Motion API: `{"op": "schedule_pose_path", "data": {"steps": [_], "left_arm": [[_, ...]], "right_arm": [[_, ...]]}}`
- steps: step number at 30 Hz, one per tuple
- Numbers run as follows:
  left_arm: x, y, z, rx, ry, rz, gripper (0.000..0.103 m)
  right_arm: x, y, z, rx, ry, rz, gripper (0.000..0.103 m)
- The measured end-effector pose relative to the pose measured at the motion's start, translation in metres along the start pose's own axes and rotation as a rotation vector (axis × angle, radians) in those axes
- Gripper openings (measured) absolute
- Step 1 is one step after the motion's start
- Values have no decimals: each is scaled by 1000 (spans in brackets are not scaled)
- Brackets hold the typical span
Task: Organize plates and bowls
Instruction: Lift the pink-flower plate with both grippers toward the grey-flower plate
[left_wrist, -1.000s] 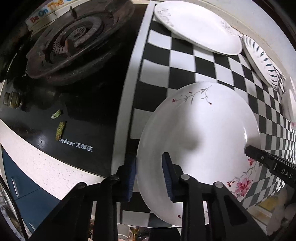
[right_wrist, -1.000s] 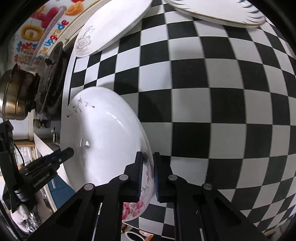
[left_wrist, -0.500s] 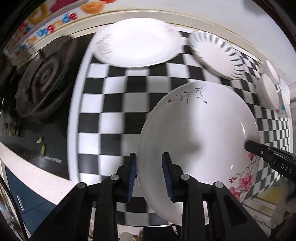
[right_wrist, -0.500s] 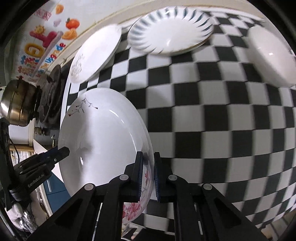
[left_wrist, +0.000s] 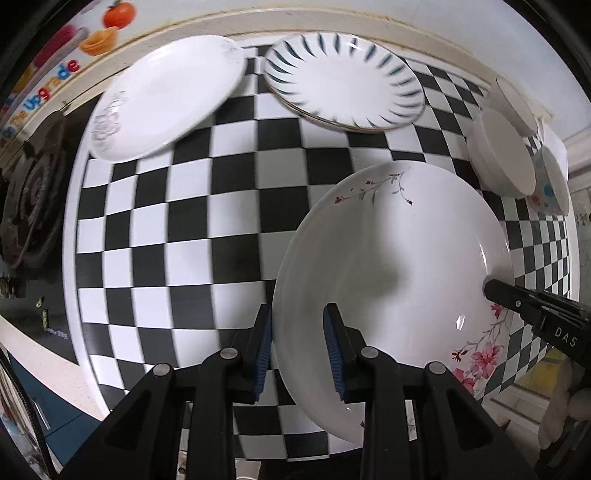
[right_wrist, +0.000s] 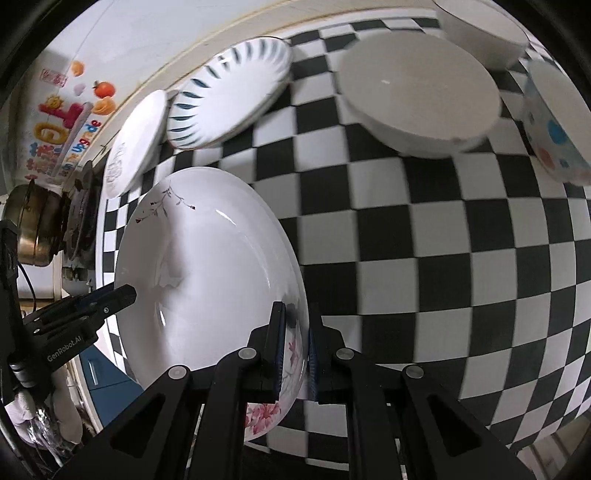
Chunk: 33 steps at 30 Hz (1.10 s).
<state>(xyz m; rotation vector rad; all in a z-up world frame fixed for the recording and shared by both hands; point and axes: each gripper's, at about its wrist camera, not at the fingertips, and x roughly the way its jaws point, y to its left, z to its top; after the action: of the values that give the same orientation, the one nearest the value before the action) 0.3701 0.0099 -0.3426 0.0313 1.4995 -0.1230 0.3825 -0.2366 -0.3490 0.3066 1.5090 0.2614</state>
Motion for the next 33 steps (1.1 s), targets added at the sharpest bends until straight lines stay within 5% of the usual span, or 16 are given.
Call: {"op": "schedule_pose_path", "data": {"steps": [10,23,33], "left_arm": [[26,-22,9,3,55,20,25],[24,-33,4,8,35,76,25],[-5,-5,-1,-99,-9,70,26]], "right_arm": [[20,-33,0,14,41,-3,13],[22,-34,2,-9,61,1,12],[15,-38,10,-8,89,12,13]]}}
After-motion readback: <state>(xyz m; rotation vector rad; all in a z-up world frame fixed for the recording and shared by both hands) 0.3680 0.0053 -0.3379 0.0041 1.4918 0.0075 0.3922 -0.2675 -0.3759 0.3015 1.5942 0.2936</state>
